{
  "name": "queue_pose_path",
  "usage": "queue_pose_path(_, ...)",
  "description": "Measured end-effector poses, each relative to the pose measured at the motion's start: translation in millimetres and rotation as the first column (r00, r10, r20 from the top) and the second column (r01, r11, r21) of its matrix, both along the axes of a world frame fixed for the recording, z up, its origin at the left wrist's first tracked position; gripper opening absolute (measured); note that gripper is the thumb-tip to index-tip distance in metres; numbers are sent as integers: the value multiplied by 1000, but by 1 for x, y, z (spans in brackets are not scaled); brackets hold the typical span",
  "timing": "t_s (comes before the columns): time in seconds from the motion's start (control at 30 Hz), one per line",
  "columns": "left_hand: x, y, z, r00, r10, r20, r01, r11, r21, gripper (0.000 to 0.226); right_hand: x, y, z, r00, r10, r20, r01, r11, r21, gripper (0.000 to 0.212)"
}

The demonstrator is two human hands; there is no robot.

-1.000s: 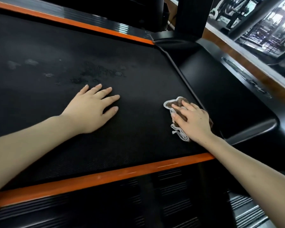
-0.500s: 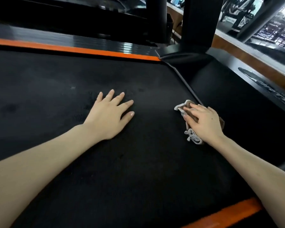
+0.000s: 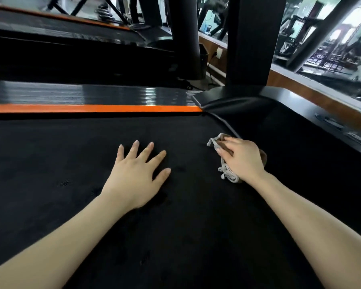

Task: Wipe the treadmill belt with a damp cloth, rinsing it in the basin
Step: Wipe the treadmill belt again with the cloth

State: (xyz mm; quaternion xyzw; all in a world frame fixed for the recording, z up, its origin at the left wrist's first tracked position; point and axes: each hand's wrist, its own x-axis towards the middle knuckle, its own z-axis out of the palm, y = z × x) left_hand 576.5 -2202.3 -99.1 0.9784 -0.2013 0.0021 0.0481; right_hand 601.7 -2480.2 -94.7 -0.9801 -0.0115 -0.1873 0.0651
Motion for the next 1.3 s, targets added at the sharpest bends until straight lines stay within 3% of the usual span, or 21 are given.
queue_pose_path(0.23,0,-1,-6,998,-1,64,2,1000,-22,87,94,25,7,989,-127,-76,124,991,-46,35)
queue_pose_path(0.4,0,-4,-5,998,16,57,-15,1000,-18,65,102,41,14,965,-246,-88,244,969,-38,40)
queue_pose_path(0.47,-1,-5,-4,998,11,61,-10,1000,-9,59,94,60,16,981,-165,-98,168,985,25,39)
queue_pose_path(0.53,0,-3,-3,999,9,52,-8,1000,-20,59,86,90,12,997,52,-65,-50,998,29,35)
queue_pose_path(0.63,2,2,-4,999,8,48,-5,998,-58,77,79,108,11,965,259,-45,-260,965,-35,33)
queue_pose_path(0.7,1,4,-4,999,9,49,-6,998,-67,85,85,89,15,972,218,-90,-222,974,-39,35)
queue_pose_path(0.83,0,2,-4,998,15,61,-11,997,-71,85,99,41,13,997,-17,-80,14,999,-46,35)
queue_pose_path(1.0,1,1,-4,998,25,65,-20,998,-63,86,69,50,14,963,96,-250,-116,991,-65,54)
queue_pose_path(1.17,2,1,-3,999,21,50,-17,996,-83,87,-7,45,21,926,188,-326,-239,963,-126,77)
queue_pose_path(1.3,0,0,-2,998,21,52,-18,997,-70,87,-61,36,27,909,266,-321,-345,912,-221,70)
